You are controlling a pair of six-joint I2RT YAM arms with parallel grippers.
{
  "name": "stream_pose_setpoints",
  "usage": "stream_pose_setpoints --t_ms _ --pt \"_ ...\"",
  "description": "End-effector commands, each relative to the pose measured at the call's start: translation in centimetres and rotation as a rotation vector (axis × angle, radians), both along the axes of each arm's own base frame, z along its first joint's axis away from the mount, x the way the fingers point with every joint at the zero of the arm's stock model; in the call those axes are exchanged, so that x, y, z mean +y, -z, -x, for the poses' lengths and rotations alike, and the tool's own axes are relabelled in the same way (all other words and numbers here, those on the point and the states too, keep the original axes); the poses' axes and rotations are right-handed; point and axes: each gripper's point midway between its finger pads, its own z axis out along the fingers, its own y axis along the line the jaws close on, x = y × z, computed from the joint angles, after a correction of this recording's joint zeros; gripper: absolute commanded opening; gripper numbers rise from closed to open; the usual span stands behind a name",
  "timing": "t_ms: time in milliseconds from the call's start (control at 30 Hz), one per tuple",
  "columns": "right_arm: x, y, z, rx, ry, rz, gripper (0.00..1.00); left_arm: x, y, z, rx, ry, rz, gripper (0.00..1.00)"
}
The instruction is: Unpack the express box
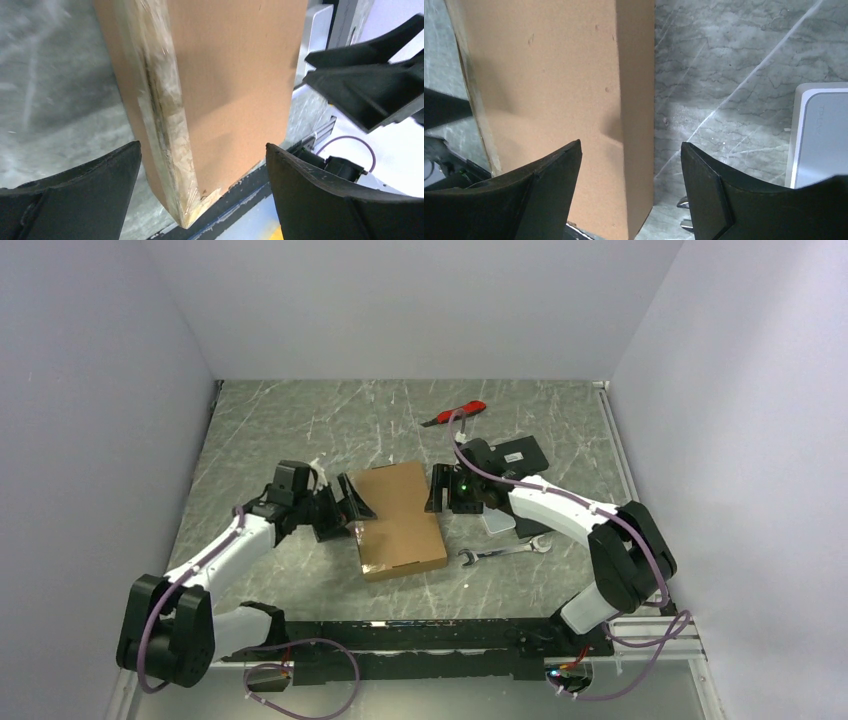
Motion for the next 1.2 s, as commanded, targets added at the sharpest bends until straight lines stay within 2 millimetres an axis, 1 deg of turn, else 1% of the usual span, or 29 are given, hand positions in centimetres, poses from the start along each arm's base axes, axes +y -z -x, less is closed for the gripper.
stream_pose_setpoints --t_ms 0,100,200,300,367,433,600,700,767,900,1000,1067,1167 --pt "-0.4 -1.3 -0.7 -0.057 -0.052 0.014 0.76 3.0 -1.4 -1.4 -0.071 -0.013 -0.051 0.95" --pt "0.2 -1.0 -0.4 -0.031 -0.085 -0.061 0.71 3.6 -0.9 -1.4 -0.055 -0.022 -0.021 0.85" --pt "0.9 -0.7 -0.4 -0.010 -0.104 -0.106 0.62 3.3 -0.2 -1.1 -0.035 -0.008 0.007 0.75" --pt "1.0 -0.3 -0.6 0.003 -0.094 -0.129 0.53 3.3 0.3 -1.1 -0.034 -0.009 0.009 0.67" --pt "0.9 -0.1 -0.7 0.015 -0.086 -0.139 0.51 3.6 0.7 -1.0 -0.034 -0.010 -0.011 0.63" --pt "0.7 0.1 -0.8 0.021 -0.080 -0.143 0.48 3.8 1.0 -0.8 -0.032 -0.008 -0.029 0.61" --pt "0.1 0.7 -0.8 0.032 -0.057 -0.140 0.46 4.5 1.9 -0.3 -0.017 -0.024 -0.070 0.59" --pt "0.1 0.8 -0.8 0.038 -0.057 -0.148 0.44 4.6 2.4 -0.3 -0.014 -0.031 -0.078 0.57" --pt "0.2 0.9 -0.7 0.041 -0.060 -0.154 0.44 4.5 2.5 -0.4 -0.018 -0.022 -0.074 0.59" --pt "0.3 1.0 -0.7 0.046 -0.062 -0.159 0.44 4.3 2.5 -0.4 -0.021 -0.004 -0.064 0.66" --pt "0.3 0.9 -0.8 0.044 -0.063 -0.155 0.44 4.2 2.1 -0.5 -0.039 -0.002 -0.059 0.70" --pt "0.3 0.9 -0.8 0.042 -0.062 -0.156 0.43 4.4 2.2 -0.5 -0.040 -0.005 -0.068 0.71" --pt "0.3 0.9 -0.8 0.041 -0.060 -0.155 0.42 4.6 2.7 -0.6 -0.024 -0.009 -0.087 0.70"
